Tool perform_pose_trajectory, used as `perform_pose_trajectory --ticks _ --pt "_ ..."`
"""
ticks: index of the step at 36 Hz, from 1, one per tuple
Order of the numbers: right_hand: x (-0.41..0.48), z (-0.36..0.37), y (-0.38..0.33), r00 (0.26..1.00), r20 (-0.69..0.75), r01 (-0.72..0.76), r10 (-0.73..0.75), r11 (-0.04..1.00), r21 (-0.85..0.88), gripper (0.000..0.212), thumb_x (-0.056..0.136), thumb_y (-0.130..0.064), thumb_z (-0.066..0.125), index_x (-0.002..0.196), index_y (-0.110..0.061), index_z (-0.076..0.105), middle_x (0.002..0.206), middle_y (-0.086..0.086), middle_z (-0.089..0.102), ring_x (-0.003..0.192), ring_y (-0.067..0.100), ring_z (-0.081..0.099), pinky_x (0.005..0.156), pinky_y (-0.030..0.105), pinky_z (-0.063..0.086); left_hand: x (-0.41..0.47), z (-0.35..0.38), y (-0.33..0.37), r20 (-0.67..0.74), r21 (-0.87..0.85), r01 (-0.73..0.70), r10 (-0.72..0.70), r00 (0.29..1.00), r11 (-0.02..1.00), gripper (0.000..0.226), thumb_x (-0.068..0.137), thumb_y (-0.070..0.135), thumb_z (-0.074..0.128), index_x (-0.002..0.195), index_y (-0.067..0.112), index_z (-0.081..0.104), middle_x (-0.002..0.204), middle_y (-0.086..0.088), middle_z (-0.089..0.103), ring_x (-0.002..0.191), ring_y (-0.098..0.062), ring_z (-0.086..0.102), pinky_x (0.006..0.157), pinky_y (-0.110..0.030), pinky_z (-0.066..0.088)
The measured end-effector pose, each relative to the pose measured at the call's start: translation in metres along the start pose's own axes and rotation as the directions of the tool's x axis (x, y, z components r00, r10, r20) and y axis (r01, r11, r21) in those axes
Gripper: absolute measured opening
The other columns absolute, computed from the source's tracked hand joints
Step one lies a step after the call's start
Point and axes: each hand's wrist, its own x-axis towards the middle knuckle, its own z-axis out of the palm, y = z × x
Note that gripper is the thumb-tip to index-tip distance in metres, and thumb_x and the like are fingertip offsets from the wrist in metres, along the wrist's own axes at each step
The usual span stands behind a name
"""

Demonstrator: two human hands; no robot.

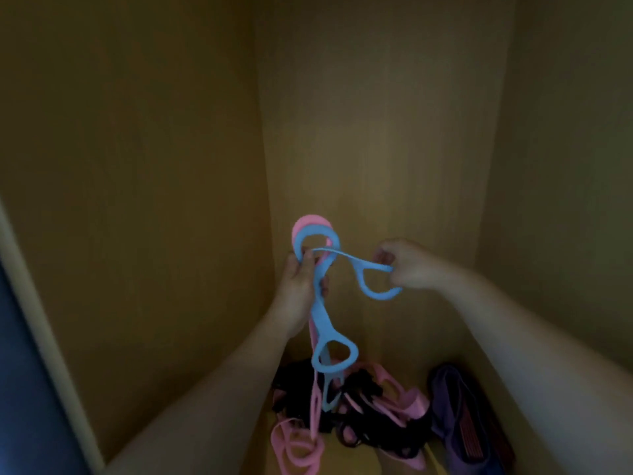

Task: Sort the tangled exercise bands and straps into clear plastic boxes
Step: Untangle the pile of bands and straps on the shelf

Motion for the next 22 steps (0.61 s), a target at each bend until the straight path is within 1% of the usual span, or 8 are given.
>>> perform_pose_trajectory --ticks 4,8,11,13,15,18,20,22 --pt "-0.007 -0.009 0.017 0.999 -0.041 0.016 -0.007 0.975 0.221 0.008 0.084 -0.001 0.067 0.079 -0.007 0.067 0.068 0.009 0.064 0.056 0.008 0.057 0.057 0.028 0.048 0.004 -0.012 -0.002 0.011 -0.025 0.019 -0.018 1.000 1.000 0.035 0.104 0.033 0.035 0.114 0.003 0.051 0.056 -0.004 0.050 0.046 -0.015 0.047 0.046 -0.024 0.042" --pt "-0.013 -0.022 0.011 0.978 -0.205 0.116 0.038 0.720 0.684 0.014 0.087 -0.001 0.063 0.078 -0.011 0.064 0.052 -0.006 0.061 0.044 -0.001 0.053 0.048 0.014 0.042 0.001 -0.015 -0.001 0.050 -0.069 0.034 -0.030 0.998 0.997 0.029 0.103 0.038 0.037 0.108 0.015 0.055 0.064 -0.003 0.058 0.051 -0.015 0.055 0.051 -0.026 0.046" --pt "-0.014 -0.036 0.003 0.935 -0.349 0.254 0.055 0.583 0.772 0.016 0.090 -0.001 0.058 0.081 -0.013 0.063 0.054 -0.004 0.052 0.043 0.002 0.044 0.047 0.015 0.039 0.004 -0.015 -0.001 0.026 -0.103 0.079 -0.076 0.997 0.992 0.037 0.103 0.041 0.037 0.095 0.011 0.056 0.068 -0.009 0.058 0.050 -0.017 0.051 0.049 -0.027 0.042" --pt "-0.015 -0.044 -0.005 0.938 -0.347 0.299 -0.012 0.536 0.790 0.020 0.093 0.003 0.052 0.085 -0.012 0.062 0.063 0.003 0.043 0.044 0.002 0.038 0.047 0.016 0.038 0.007 -0.017 -0.002 -0.015 -0.182 0.149 -0.154 0.988 0.972 0.026 0.103 0.034 0.038 0.095 0.012 0.050 0.080 -0.017 0.057 0.048 -0.018 0.048 0.049 -0.028 0.040" --pt "-0.017 -0.049 -0.015 0.953 -0.268 0.294 -0.140 0.629 0.720 0.030 0.092 0.011 0.046 0.089 -0.014 0.062 0.064 0.005 0.040 0.045 0.002 0.037 0.048 0.016 0.035 0.008 -0.016 -0.003 -0.021 -0.156 0.165 -0.170 0.985 0.974 0.020 0.103 0.029 0.037 0.098 0.013 0.048 0.086 -0.020 0.055 0.048 -0.019 0.048 0.051 -0.029 0.040" --pt "-0.013 -0.043 -0.038 0.951 -0.135 0.308 -0.278 0.817 0.488 0.038 0.090 0.015 0.046 0.095 -0.019 0.063 0.064 0.005 0.048 0.045 0.001 0.040 0.049 0.017 0.034 0.006 -0.009 -0.004 -0.007 -0.048 0.106 -0.106 0.994 0.993 0.022 0.104 0.029 0.037 0.100 0.013 0.052 0.070 -0.013 0.061 0.052 -0.019 0.053 0.059 -0.032 0.043" --pt "-0.006 -0.034 -0.052 0.951 -0.131 0.308 -0.280 0.827 0.471 0.033 0.090 0.013 0.051 0.099 -0.016 0.061 0.069 0.002 0.057 0.046 -0.002 0.048 0.052 0.014 0.039 0.001 0.000 0.001 0.042 -0.042 0.060 -0.058 0.997 0.997 0.022 0.104 0.026 0.036 0.099 0.014 0.053 0.069 -0.008 0.063 0.059 -0.020 0.058 0.063 -0.033 0.046" --pt "0.001 -0.026 -0.059 0.951 -0.137 0.309 -0.278 0.811 0.497 0.029 0.086 0.014 0.056 0.096 -0.013 0.062 0.075 -0.003 0.063 0.053 -0.005 0.056 0.059 0.013 0.045 -0.005 0.007 0.005 0.130 -0.069 0.030 -0.021 0.991 0.997 0.021 0.104 0.022 0.037 0.108 0.014 0.056 0.090 -0.007 0.069 0.080 -0.020 0.066 0.073 -0.032 0.051"
